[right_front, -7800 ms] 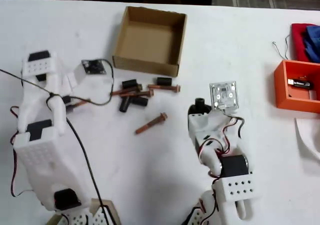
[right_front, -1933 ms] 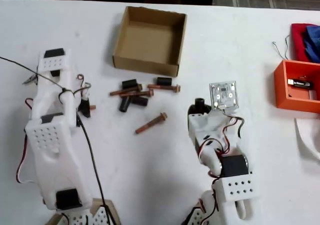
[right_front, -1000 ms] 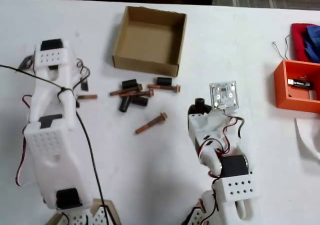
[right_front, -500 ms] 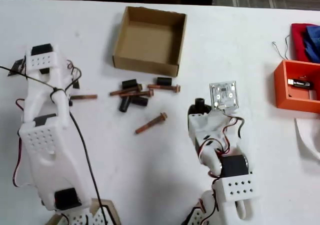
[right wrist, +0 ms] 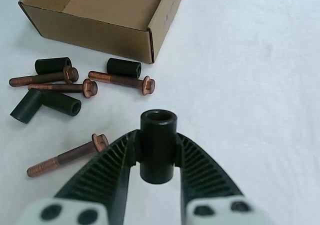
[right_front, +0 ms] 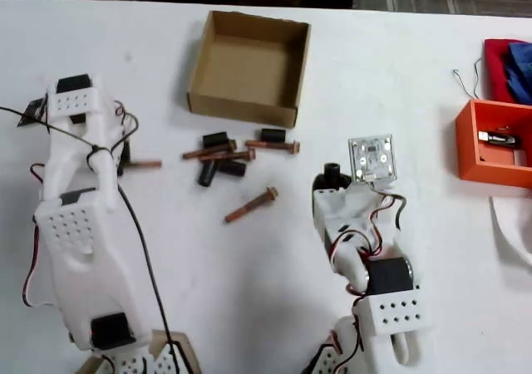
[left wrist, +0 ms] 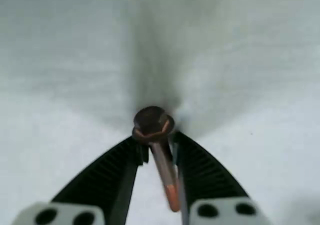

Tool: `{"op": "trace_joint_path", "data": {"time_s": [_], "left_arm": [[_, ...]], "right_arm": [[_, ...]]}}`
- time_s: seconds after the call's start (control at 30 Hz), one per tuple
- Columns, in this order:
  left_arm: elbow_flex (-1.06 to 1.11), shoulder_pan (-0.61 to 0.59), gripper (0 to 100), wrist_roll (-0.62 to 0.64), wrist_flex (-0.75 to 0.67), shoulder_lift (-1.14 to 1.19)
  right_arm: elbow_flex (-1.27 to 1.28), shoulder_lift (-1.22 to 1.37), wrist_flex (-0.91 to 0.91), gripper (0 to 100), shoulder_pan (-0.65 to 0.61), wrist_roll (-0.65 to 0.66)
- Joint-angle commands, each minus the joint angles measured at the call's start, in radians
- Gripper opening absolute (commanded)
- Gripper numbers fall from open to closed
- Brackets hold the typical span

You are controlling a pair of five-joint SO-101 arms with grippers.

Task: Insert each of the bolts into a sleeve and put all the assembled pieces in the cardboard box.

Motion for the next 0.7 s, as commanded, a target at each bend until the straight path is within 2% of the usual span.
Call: {"op": "trace_joint_path", "data": {"time_s": [0.0,0.2,0.33,0.43,0.57,0.67], "left_arm": [[-0.004,-0.009,5,0.003,0.012,0.032],[-0.007,-0.009,5,-0.009,0.014,0.034],[-0.101,0.020,3,-0.198,0.118,-0.011],[-0.220,0.048,3,-0.517,0.250,-0.064],[-0.239,0.068,3,-1.062,0.250,-0.149],[-0.236,0.103,3,-1.350,0.250,-0.160]], "right_arm": [[-0.006,-0.024,0.001,2.2,0.004,-0.009],[-0.006,-0.024,0.001,2.2,0.004,-0.009],[-0.006,-0.024,0.001,2.2,0.004,-0.009],[-0.006,-0.022,0.001,2.2,0.004,-0.009],[-0.006,-0.022,0.001,2.2,0.004,-0.009],[-0.006,-0.024,0.001,2.2,0.004,-0.009]]}}
